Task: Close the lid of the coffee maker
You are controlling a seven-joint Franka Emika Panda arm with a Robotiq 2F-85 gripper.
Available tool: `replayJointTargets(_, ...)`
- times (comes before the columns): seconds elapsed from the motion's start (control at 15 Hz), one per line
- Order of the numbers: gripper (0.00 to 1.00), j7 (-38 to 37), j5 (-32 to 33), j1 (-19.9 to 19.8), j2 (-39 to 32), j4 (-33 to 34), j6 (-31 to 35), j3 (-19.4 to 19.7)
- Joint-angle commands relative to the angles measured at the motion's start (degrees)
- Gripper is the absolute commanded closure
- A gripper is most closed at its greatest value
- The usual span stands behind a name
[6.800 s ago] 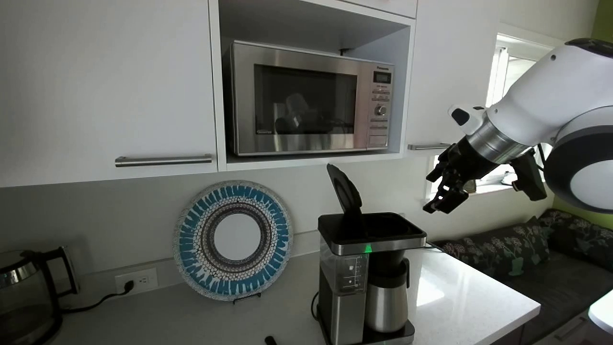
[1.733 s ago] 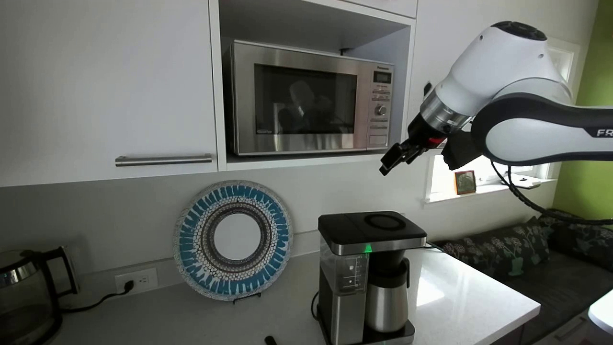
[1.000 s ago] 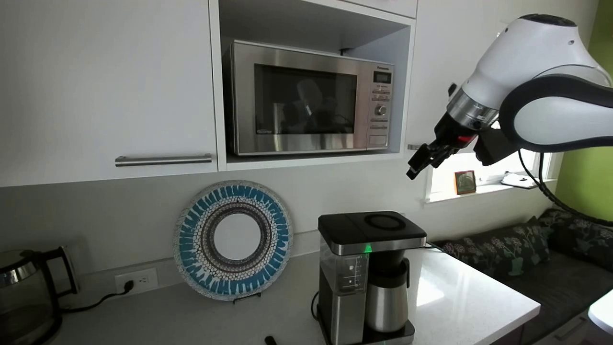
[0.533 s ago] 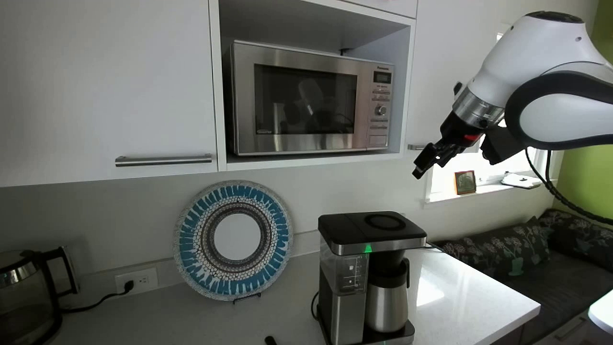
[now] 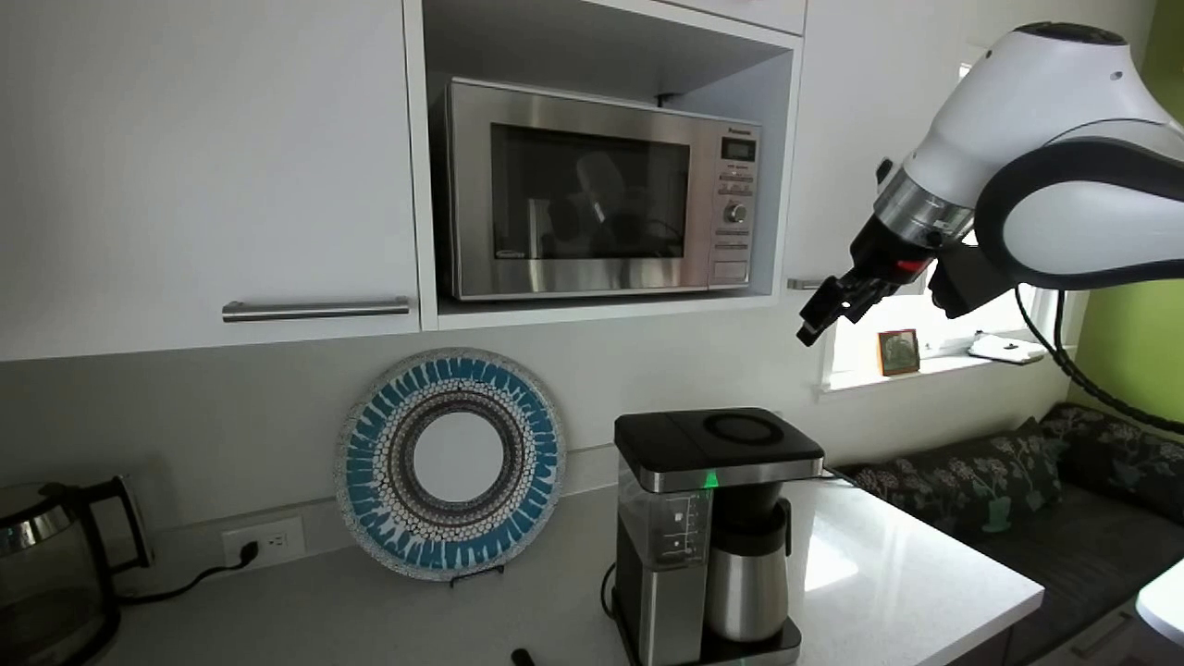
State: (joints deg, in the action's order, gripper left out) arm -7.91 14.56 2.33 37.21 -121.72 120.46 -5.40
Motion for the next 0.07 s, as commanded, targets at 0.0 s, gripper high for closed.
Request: replayJointTargets(0.0, 0.0, 0.48, -0.68, -0.97, -0.04, 0.18, -0.03, -0.66)
